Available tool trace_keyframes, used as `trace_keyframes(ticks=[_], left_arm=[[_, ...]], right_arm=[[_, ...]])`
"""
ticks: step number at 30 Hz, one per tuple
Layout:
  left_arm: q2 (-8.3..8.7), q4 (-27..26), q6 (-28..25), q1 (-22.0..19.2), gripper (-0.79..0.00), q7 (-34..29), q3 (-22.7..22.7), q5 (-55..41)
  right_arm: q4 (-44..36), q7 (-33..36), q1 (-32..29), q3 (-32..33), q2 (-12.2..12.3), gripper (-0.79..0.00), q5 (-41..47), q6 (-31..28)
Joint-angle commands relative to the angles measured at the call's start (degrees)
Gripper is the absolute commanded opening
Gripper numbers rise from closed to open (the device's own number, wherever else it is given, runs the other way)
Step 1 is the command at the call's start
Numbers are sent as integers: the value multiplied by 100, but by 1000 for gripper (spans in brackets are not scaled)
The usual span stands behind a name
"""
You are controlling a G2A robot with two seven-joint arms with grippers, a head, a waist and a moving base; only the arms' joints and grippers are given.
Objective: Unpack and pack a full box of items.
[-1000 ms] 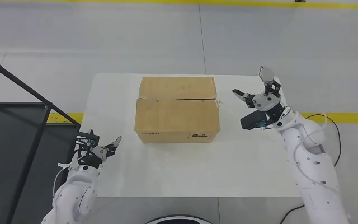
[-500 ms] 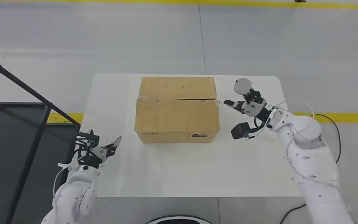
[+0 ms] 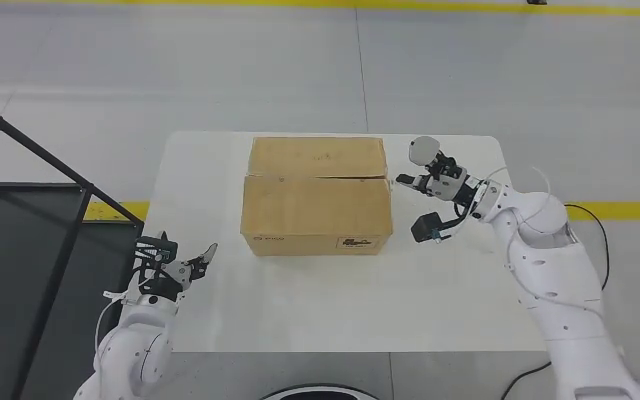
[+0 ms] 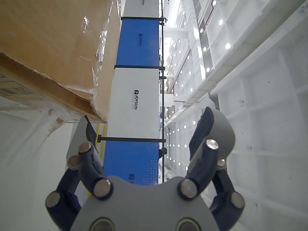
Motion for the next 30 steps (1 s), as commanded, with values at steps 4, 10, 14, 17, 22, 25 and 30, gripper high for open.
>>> trace_keyframes(ticks=[4, 10, 14, 17, 22, 25, 30], left_arm=[[0, 0, 0, 0, 0, 0, 0, 0], [0, 0, 0, 0, 0, 0, 0, 0], [0, 0, 0, 0, 0, 0, 0, 0], [0, 0, 0, 0, 0, 0, 0, 0], [0, 0, 0, 0, 0, 0, 0, 0], [0, 0, 0, 0, 0, 0, 0, 0], [0, 0, 0, 0, 0, 0, 0, 0]], right_arm=[[116, 362, 88, -212, -65, 0, 204, -28], [474, 388, 353, -508, -133, 0, 190, 29], [734, 402, 522, -693, -185, 0, 216, 97], [876, 407, 632, -786, -229, -18, 372, 170], [1025, 388, 772, -891, -276, -105, 511, 256], [1114, 395, 834, -988, -301, -166, 491, 250], [1308, 421, 954, -1170, -362, -323, 530, 232]])
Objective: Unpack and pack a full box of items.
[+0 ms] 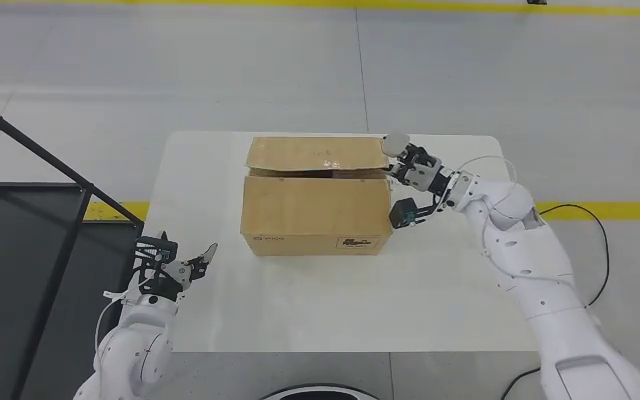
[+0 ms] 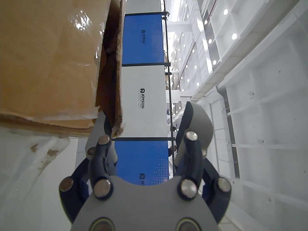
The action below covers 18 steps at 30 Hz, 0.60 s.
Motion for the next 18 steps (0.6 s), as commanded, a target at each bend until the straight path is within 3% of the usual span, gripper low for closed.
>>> trace_keyframes(ticks=[1, 11, 14, 16, 18], left_arm=[[0, 0, 0, 0, 0, 0, 0, 0], [0, 0, 0, 0, 0, 0, 0, 0], [0, 0, 0, 0, 0, 0, 0, 0], [0, 0, 0, 0, 0, 0, 0, 0], [0, 0, 0, 0, 0, 0, 0, 0]], right_arm=[[74, 16, 56, -55, -23, -351, 29, 4], [345, 47, 387, -108, -115, -345, 430, 115], [461, 102, 516, -128, -157, -277, 581, 182], [526, 183, 602, -155, -181, -102, 579, 258], [593, 206, 700, -212, -212, -163, 565, 335]])
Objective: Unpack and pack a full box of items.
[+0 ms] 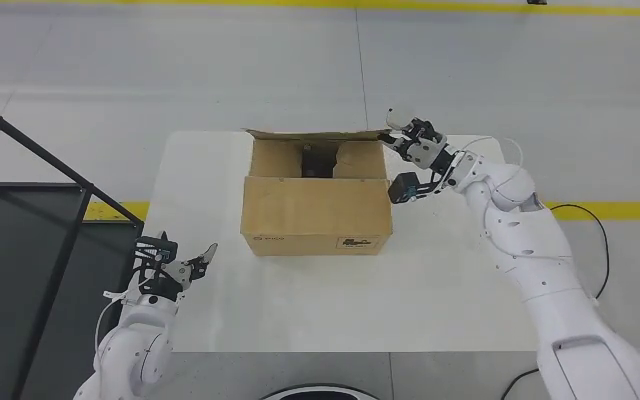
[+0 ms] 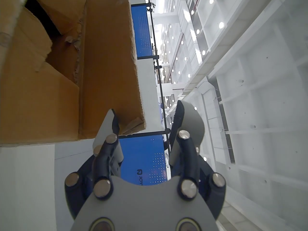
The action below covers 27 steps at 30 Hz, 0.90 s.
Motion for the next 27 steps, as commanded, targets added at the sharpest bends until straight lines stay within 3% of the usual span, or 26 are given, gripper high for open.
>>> trace_keyframes(ticks=[1, 5, 8, 12, 17, 19, 22, 25, 27], left_arm=[[0, 0, 0, 0, 0, 0, 0, 0], [0, 0, 0, 0, 0, 0, 0, 0], [0, 0, 0, 0, 0, 0, 0, 0], [0, 0, 0, 0, 0, 0, 0, 0], [0, 0, 0, 0, 0, 0, 0, 0], [0, 0, 0, 0, 0, 0, 0, 0], [0, 0, 0, 0, 0, 0, 0, 0], [0, 0, 0, 0, 0, 0, 0, 0], [0, 0, 0, 0, 0, 0, 0, 0]], right_arm=[[71, 20, 94, -46, -29, -160, 5, 60], [296, 38, 320, -171, -103, -148, -11, 206], [468, 95, 465, -260, -155, -12, -64, 350], [731, 87, 679, -384, -236, 0, -97, 539], [1065, 84, 913, -576, -341, -55, -221, 752], [1178, 92, 982, -655, -387, -114, -266, 875], [1320, 94, 1056, -757, -456, -108, -286, 1049], [1458, 112, 1113, -841, -516, -151, -317, 1221], [1536, 100, 1146, -905, -556, -228, -341, 1282]])
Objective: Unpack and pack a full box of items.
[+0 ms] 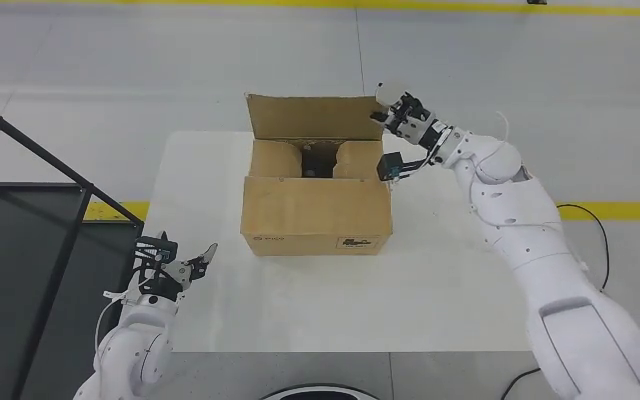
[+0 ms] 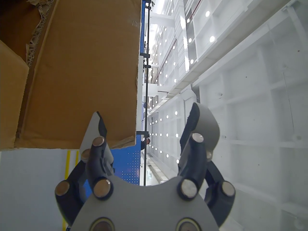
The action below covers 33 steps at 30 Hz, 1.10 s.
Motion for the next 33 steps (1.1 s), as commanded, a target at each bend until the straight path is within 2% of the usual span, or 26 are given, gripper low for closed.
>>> trace_keyframes(ticks=[1, 2, 6, 11, 15, 17, 22, 30, 33], left_arm=[[0, 0, 0, 0, 0, 0, 0, 0], [0, 0, 0, 0, 0, 0, 0, 0], [0, 0, 0, 0, 0, 0, 0, 0], [0, 0, 0, 0, 0, 0, 0, 0], [0, 0, 0, 0, 0, 0, 0, 0], [0, 0, 0, 0, 0, 0, 0, 0], [0, 0, 0, 0, 0, 0, 0, 0], [0, 0, 0, 0, 0, 0, 0, 0], [0, 0, 0, 0, 0, 0, 0, 0]], right_arm=[[80, -20, 34, -63, -36, -329, -38, 58], [138, -20, 56, -100, -54, -394, -82, 76], [345, -34, 133, -197, -124, -431, -115, 140], [621, -74, 222, -339, -205, -520, -221, 99], [836, -31, 320, -449, -279, -656, -294, 12], [949, 9, 375, -473, -322, -785, -239, -72], [1269, -132, 520, -406, -426, -785, 272, -506], [1295, -140, 535, -389, -427, -785, 311, -507], [1115, -38, 402, -313, -421, -785, 555, -723]])
